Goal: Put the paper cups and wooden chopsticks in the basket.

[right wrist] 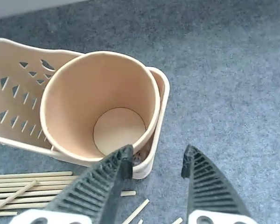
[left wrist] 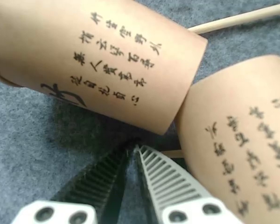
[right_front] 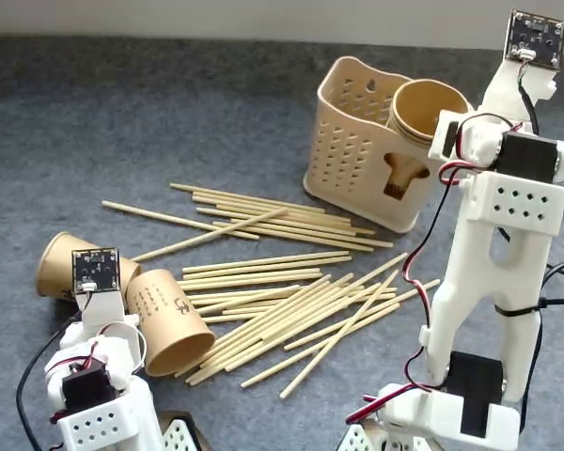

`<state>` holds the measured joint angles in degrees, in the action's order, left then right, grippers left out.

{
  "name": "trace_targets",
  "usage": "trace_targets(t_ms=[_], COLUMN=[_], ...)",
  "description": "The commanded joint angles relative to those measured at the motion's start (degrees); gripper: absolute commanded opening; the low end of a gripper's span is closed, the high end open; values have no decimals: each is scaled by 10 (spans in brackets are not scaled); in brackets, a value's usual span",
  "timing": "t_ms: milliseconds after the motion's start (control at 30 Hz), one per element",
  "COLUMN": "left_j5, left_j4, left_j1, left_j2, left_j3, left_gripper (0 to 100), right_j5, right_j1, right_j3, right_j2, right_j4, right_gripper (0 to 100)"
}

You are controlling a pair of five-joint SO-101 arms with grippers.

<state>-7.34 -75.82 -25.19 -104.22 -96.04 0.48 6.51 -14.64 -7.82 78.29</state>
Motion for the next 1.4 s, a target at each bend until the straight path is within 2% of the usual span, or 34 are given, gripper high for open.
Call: trace_targets(t_ms=[0,300,500,800,867,1000,1367], left_j5=[-2,-2,-2,-2,-2,-2,-2], left_j4=[-1,-1,-1,-1,-1,-1,-1], left_j1=[9,9,9,9,9,9,9], left_j2=[-8,-8,-8,-8,-8,-8,-8], left_j3=[-11,-11,-11,-11,-11,-11,-11], left_gripper=[14,14,14,14,14,14,14], right_j5=[-4,-4,-5,-10,-25,-14,52], right_j1=[-17,-36,-22,-17,-17,-21,-44], right_j3=[-10,-7,-7,-6,-5,-8,-85], right_j2=[-63,-75,-9,91,99,103,106], right_j4=[6,-15,-60,-54,-53,-15,97], right_gripper=[183,183,183,180,153,0,6])
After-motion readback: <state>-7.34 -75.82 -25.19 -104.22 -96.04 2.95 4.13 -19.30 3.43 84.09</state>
